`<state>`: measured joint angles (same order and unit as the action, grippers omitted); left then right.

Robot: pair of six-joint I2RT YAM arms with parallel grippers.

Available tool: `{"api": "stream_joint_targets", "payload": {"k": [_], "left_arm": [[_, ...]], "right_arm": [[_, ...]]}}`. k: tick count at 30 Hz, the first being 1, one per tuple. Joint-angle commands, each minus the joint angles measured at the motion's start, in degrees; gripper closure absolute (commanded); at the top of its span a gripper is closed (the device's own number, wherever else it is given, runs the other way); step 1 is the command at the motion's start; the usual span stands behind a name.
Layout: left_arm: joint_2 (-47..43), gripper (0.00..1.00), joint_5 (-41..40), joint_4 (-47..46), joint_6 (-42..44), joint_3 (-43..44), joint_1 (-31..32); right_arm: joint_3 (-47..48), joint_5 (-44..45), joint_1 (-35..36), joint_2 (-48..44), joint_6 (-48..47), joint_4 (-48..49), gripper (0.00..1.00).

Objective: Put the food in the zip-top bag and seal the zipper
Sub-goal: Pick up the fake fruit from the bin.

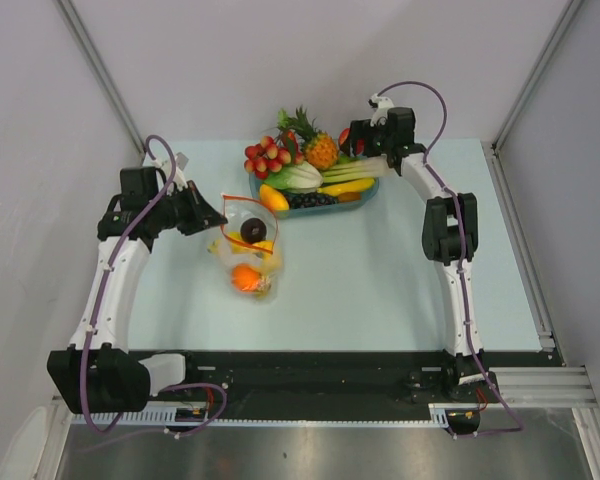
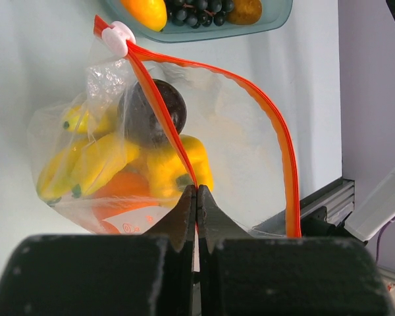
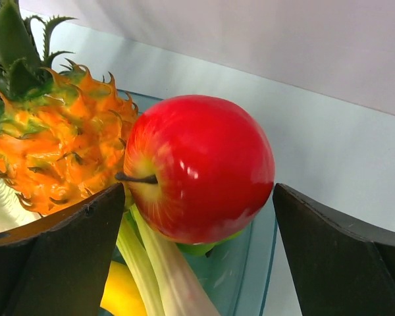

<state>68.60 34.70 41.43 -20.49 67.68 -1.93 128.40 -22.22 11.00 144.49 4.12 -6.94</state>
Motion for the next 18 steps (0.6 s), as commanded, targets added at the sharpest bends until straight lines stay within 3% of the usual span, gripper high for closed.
{"api": "stream_joint_targets", "payload": {"k": [1, 3, 8, 18], "left_arm": [[0.31, 1.0, 0.37, -1.09, 0.54, 2.81, 0.26], [0.48, 1.0, 0.37, -1.18, 0.36, 2.98, 0.18], [0.84, 1.0, 0.55, -1.35, 0.36, 3.25, 0.26], [0.48, 1.0, 0.37, -1.44, 0.36, 3.16, 0.26]], "right_arm": [[3.17, -1.51, -0.19, 0.01, 0.54, 2.72, 0.04], [3.17, -1.69, -0.37, -0.08, 0.36, 2.89, 0.08], [2.21, -2.65, -0.55, -1.31, 0.19, 2.98, 0.27], [-1.74, -4.59, -1.16, -6.4, 0.62, 4.48, 0.42]]}}
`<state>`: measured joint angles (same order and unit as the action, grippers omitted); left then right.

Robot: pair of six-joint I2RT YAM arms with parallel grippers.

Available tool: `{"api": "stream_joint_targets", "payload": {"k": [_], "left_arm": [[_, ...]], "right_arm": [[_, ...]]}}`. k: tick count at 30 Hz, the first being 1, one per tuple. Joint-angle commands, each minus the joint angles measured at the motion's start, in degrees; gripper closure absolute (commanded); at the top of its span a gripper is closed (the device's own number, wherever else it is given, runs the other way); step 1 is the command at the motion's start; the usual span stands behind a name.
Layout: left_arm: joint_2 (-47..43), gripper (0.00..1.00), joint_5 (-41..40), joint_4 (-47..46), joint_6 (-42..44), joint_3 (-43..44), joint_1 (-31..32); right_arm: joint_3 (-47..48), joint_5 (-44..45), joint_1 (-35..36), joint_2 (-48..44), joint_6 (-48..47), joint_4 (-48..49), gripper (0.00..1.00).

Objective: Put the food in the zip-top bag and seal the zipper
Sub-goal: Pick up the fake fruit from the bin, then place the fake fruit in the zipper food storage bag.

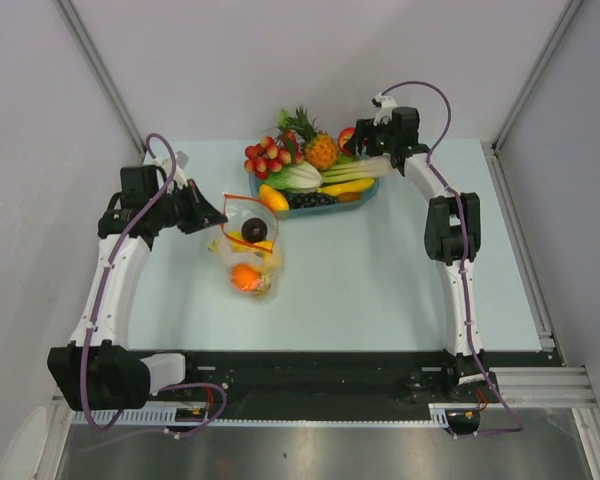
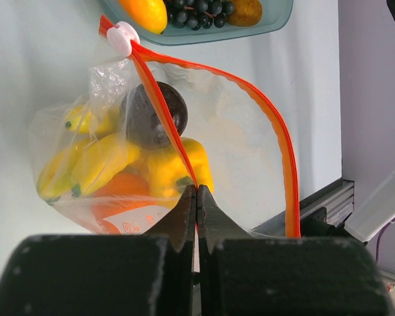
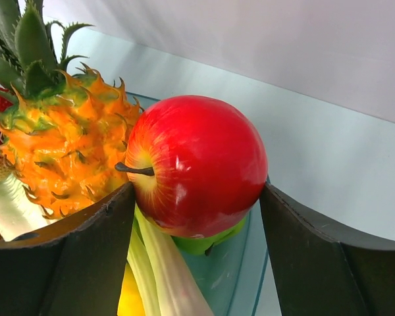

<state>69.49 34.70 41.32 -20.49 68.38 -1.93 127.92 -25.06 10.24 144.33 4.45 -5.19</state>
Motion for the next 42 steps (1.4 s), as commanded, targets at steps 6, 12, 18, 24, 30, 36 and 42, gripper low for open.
{"api": "stream_joint_targets", "payload": {"k": [6, 12, 18, 24, 30, 36, 42], "left_arm": [[-0.94, 1.0, 0.55, -1.24, 0.45, 1.85, 0.26], [-0.94, 1.0, 0.37, -1.68, 0.36, 1.41, 1.05], [-0.59, 1.0, -0.24, -2.21, 0.19, 1.41, 3.32], [0.03, 1.0, -0.16, -3.09, -0.43, 1.93, 5.09], [0.29, 1.0, 0.63, -3.96, -0.95, 2.9, 5.45], [-0.15, 1.0, 1.34, -3.79, -0.78, 3.25, 5.62], [-1.64, 1.0, 2.3, -4.23, -0.69, 2.02, 5.63]], "right_arm": [[-6.27, -3.41, -1.1, -10.91, 1.44, 4.48, 0.45], [-11.36, -5.52, -1.1, -16.53, 2.67, 7.3, 0.46], [-17.77, -10.69, -1.01, -24.88, 6.53, 8.7, 0.48], [-26.83, -16.85, 1.88, -37.51, 11.45, 12.31, 0.49], [-34.75, -20.46, 8.56, -45.97, 11.82, 11.88, 0.5], [-36.77, -22.49, 18.05, -49.32, 5.15, 5.55, 0.5], [-36.69, -22.31, 24.64, -46.95, -1.46, -0.69, 0.49]]}}
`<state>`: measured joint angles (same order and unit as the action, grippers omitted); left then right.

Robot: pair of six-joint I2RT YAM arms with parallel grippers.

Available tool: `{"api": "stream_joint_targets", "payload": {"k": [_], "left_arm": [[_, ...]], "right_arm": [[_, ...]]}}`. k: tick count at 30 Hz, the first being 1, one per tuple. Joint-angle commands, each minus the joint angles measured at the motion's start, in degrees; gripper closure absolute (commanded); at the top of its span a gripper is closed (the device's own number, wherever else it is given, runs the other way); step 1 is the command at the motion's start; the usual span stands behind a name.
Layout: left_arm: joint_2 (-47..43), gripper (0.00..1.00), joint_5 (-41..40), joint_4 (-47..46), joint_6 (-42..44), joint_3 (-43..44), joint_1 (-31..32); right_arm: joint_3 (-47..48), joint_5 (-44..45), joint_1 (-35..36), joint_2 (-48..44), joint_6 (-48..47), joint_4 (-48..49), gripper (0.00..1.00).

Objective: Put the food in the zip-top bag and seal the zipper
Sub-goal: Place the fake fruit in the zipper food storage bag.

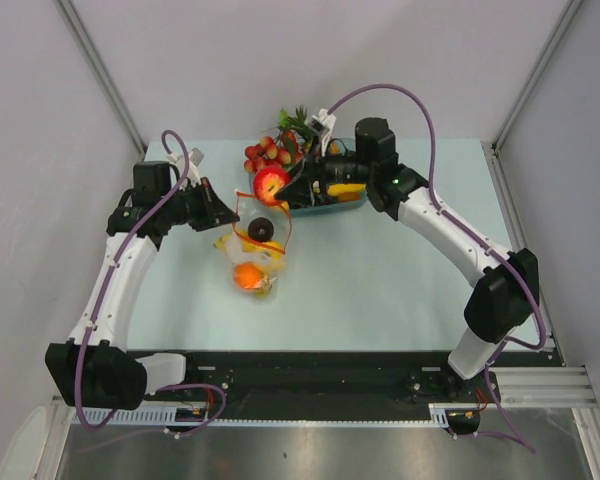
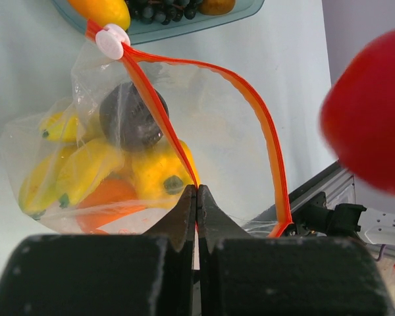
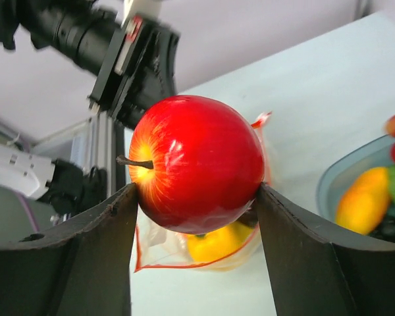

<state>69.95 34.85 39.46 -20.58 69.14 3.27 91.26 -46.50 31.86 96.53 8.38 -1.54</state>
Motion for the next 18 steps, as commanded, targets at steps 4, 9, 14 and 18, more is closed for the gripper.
{"api": "stream_joint_targets", "payload": {"k": [4, 9, 14, 18], "left_arm": [[-3.16, 1.0, 2.41, -2.64, -0.52, 0.2, 0.42], [-4.03, 1.0, 2.59, -2.64, -0.25, -0.41, 0.42], [-4.91, 1.0, 2.59, -2.9, 0.1, -1.38, 0.42], [-5.53, 1.0, 2.41, -3.08, 0.28, -2.43, 0.34]], "right_arm": [[0.67, 0.71, 6.72, 3.48, -10.03, -8.38, 0.45], [5.94, 4.05, 10.24, 8.05, -14.19, -17.17, 0.23], [10.42, 1.86, 7.35, 8.15, -8.65, -18.77, 0.0], [9.99, 3.86, 4.1, 4.9, -4.51, -15.6, 0.0]]}}
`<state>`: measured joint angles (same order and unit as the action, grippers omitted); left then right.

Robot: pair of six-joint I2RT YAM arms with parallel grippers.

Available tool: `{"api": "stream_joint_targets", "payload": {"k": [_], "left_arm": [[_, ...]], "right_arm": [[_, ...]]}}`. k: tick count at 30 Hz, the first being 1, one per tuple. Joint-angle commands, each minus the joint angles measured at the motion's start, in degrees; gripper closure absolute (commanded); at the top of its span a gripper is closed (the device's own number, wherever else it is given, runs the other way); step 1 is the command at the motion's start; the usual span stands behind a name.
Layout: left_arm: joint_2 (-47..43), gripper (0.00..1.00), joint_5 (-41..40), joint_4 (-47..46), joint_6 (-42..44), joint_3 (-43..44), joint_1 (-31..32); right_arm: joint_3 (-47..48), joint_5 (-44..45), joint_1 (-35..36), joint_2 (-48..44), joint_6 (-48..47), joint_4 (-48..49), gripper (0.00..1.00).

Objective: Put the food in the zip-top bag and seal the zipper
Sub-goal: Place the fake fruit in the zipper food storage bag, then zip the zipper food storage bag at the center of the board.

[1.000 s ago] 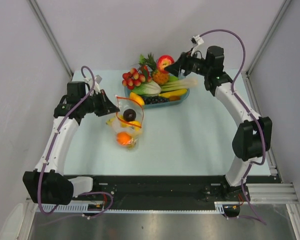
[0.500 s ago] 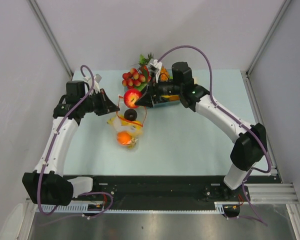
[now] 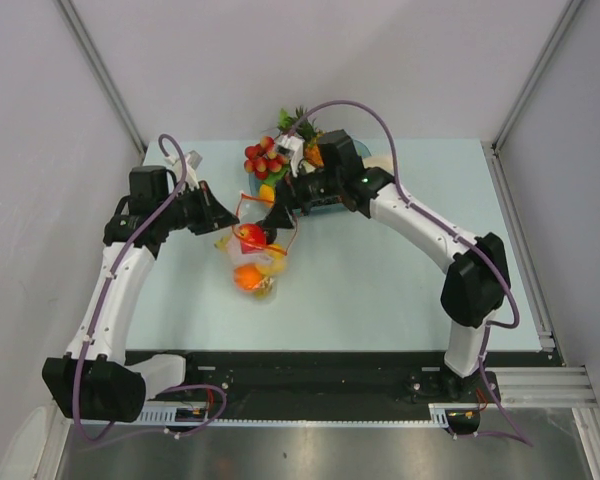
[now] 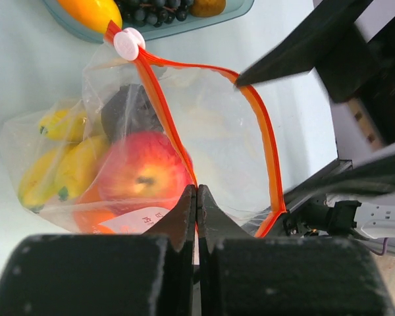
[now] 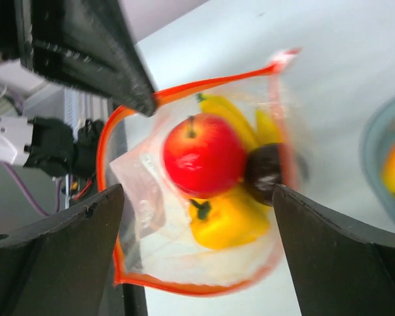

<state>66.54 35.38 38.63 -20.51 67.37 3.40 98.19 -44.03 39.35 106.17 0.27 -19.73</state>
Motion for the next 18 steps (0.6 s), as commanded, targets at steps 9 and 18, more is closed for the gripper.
{"api": "stream_joint_targets", "payload": {"k": [9, 18], "left_arm": [[-2.12, 1.0, 1.98, -1.81, 1.26, -0.67, 0.21], [-3.35, 1.0, 2.59, -0.67, 2.31, -1.19, 0.82]], "right_arm": [[1.65, 6.69, -5.43, -2.2, -0.1, -7.43, 0.05], [2.26, 4.22, -1.91, 2.81, -0.18, -9.89, 0.34]]}}
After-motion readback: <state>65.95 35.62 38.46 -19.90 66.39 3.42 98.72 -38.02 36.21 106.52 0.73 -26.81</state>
